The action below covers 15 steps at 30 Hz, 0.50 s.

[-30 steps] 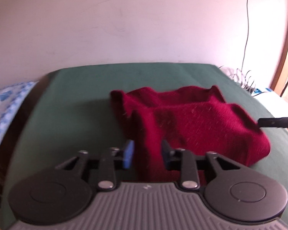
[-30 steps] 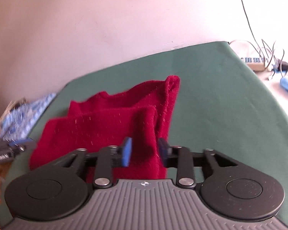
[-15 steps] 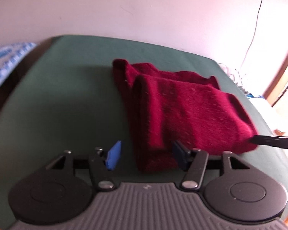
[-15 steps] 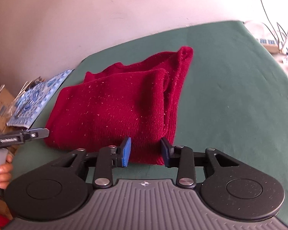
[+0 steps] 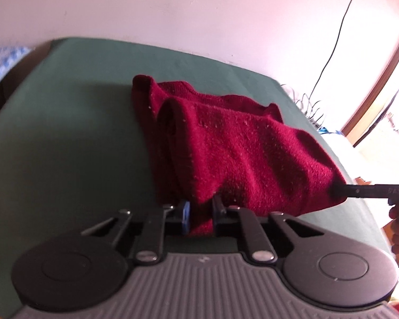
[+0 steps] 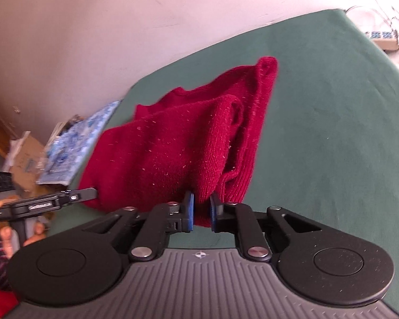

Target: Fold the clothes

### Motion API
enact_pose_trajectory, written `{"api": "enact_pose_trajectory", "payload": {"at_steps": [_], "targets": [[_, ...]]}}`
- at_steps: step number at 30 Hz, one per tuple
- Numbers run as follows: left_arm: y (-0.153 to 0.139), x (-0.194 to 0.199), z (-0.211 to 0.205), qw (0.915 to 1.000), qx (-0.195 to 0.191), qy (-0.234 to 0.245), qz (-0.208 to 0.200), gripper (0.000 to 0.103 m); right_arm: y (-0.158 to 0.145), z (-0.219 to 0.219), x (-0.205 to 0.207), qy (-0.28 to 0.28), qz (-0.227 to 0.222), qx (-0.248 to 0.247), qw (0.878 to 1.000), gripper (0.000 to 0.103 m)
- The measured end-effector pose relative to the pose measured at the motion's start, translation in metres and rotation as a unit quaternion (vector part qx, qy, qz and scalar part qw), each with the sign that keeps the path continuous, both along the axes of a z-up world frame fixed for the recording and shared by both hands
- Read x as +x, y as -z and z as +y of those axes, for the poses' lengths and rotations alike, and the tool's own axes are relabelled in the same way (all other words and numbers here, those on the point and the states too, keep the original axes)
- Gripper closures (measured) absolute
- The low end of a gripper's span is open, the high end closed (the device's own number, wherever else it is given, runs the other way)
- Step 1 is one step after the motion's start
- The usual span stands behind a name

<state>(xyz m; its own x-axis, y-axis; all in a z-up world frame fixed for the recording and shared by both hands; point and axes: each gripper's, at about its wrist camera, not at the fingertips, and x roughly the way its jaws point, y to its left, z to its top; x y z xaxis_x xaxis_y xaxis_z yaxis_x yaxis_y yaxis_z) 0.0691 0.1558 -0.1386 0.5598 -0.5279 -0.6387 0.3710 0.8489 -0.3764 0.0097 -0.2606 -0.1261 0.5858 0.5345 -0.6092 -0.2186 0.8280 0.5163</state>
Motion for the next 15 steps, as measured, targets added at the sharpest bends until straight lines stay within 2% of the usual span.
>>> {"api": "enact_pose_trajectory", "payload": {"at_steps": [5, 8, 9, 10, 11, 14, 15], "targets": [[0.020, -0.001, -0.001, 0.9996, 0.017, 0.004, 0.022, 0.091, 0.018, 0.004, -0.001, -0.011, 0.038, -0.029, 0.999, 0.090], [0.013, -0.002, 0.000, 0.9994, 0.025, 0.011, 0.020, 0.088, 0.017, 0.002, -0.001, -0.006, 0.041, -0.034, 0.999, 0.088], [0.009, -0.003, 0.002, 0.9994, 0.030, 0.013, 0.015, 0.087, 0.013, 0.001, -0.002, -0.006, 0.040, -0.040, 0.998, 0.081], [0.004, -0.005, 0.004, 0.9991, 0.038, 0.014, 0.006, 0.087, 0.005, -0.001, -0.004, 0.000, 0.027, -0.046, 0.999, 0.071], [-0.002, -0.008, 0.006, 0.9988, 0.048, 0.012, -0.005, 0.087, -0.003, -0.003, -0.006, 0.010, 0.009, -0.053, 0.998, 0.069], [-0.021, -0.014, 0.009, 0.9967, 0.069, -0.009, -0.043, 0.090, -0.023, -0.007, -0.006, 0.036, -0.036, -0.070, 0.996, 0.071], [-0.028, -0.012, 0.007, 0.9953, 0.074, -0.018, -0.061, 0.091, -0.020, -0.003, -0.001, 0.040, -0.038, -0.071, 0.996, 0.079]]}}
